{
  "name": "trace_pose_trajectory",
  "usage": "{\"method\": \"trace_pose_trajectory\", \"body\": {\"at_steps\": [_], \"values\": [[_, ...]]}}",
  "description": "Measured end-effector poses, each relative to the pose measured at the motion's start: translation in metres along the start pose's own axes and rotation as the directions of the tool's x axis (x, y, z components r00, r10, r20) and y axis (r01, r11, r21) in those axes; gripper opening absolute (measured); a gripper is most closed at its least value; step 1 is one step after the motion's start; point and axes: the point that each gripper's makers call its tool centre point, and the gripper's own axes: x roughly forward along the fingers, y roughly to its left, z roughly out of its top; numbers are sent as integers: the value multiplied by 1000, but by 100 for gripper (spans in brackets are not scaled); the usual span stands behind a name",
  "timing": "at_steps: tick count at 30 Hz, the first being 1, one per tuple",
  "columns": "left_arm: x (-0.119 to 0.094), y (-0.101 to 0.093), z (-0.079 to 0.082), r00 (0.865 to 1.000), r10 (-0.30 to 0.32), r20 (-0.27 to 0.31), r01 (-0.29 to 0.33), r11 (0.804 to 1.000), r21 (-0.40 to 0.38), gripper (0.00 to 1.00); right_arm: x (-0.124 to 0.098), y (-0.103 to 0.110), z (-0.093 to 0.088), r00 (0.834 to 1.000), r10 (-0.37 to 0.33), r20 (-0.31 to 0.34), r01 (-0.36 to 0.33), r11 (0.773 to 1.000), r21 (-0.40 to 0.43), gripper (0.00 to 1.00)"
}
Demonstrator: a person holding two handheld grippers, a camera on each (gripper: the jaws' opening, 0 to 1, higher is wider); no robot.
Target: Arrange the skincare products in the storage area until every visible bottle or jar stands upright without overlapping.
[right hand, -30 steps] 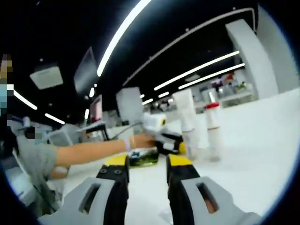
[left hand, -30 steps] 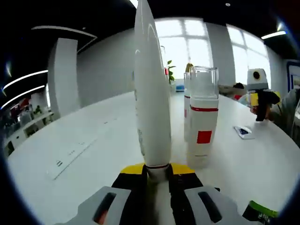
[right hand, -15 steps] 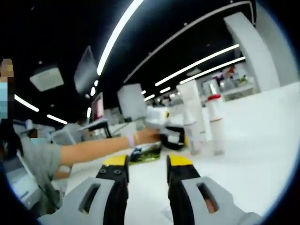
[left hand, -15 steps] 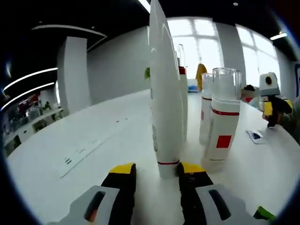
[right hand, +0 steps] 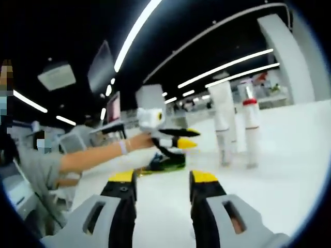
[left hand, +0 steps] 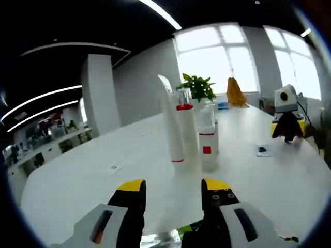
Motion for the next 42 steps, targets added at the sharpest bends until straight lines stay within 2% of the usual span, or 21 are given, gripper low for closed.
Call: {"method": "trace_pose_trajectory", "body": {"at_steps": [3,5,7,9,11,13,14,16,18,19,20,21,22,23,26,28,30,31,36,39,42], "values": [[-31,9,3,995,88,40,-87,996,-17,49,4,13,10,999,16,42,-15,999,-37,40],[-51,12,10,986,130,105,-120,988,-95,48,9,22,15,998,40,54,-38,998,-45,40],[-71,13,22,967,163,197,-127,974,-186,48,15,28,21,995,71,75,-69,997,-30,42],[-97,14,43,920,191,342,-79,945,-317,48,23,41,23,990,115,82,-113,993,-24,42],[-124,11,66,847,202,492,39,899,-437,48,29,58,29,985,154,83,-152,988,-30,42],[-144,8,78,797,213,565,123,859,-498,48,34,70,40,980,171,101,-166,984,-57,42],[-153,5,82,786,210,582,150,848,-509,48,37,75,47,975,188,115,-181,981,-75,42],[-166,-4,86,777,186,601,146,876,-459,49,46,77,59,972,197,126,-186,978,-96,42],[-176,-8,86,756,263,600,41,895,-445,55,58,74,68,970,200,138,-189,978,-86,44],[-178,-5,85,748,304,591,-18,898,-439,64,67,71,72,969,206,136,-200,978,-56,45],[-179,0,81,746,344,570,-72,893,-444,72,76,69,73,970,211,123,-210,977,-20,47],[-178,4,74,754,375,540,-122,887,-445,79,90,64,71,972,210,101,-212,977,10,49],[-174,5,65,777,376,505,-162,895,-416,87,101,60,69,977,201,77,-204,979,30,51],[-171,10,56,788,396,472,-203,890,-409,91,111,51,64,984,172,48,-174,983,59,55],[-167,31,31,774,502,386,-290,823,-489,88,137,36,57,994,108,9,-109,992,71,66],[-164,32,24,784,499,369,-281,816,-505,89,149,25,50,998,66,-18,-65,996,56,72],[-164,36,13,788,515,336,-276,784,-556,93,162,12,49,999,40,-12,-39,997,69,79],[-163,37,10,789,519,328,-272,775,-571,95,165,6,44,999,31,-16,-30,996,81,81],[-156,28,12,797,514,318,-280,780,-560,100,162,-11,8,994,25,-111,-13,994,107,88],[-149,28,6,808,528,263,-345,785,-515,100,153,-19,-9,988,12,-155,3,995,97,89],[-147,40,-5,804,564,188,-407,753,-516,99,149,-29,-16,983,-9,-182,24,997,80,88]]}}
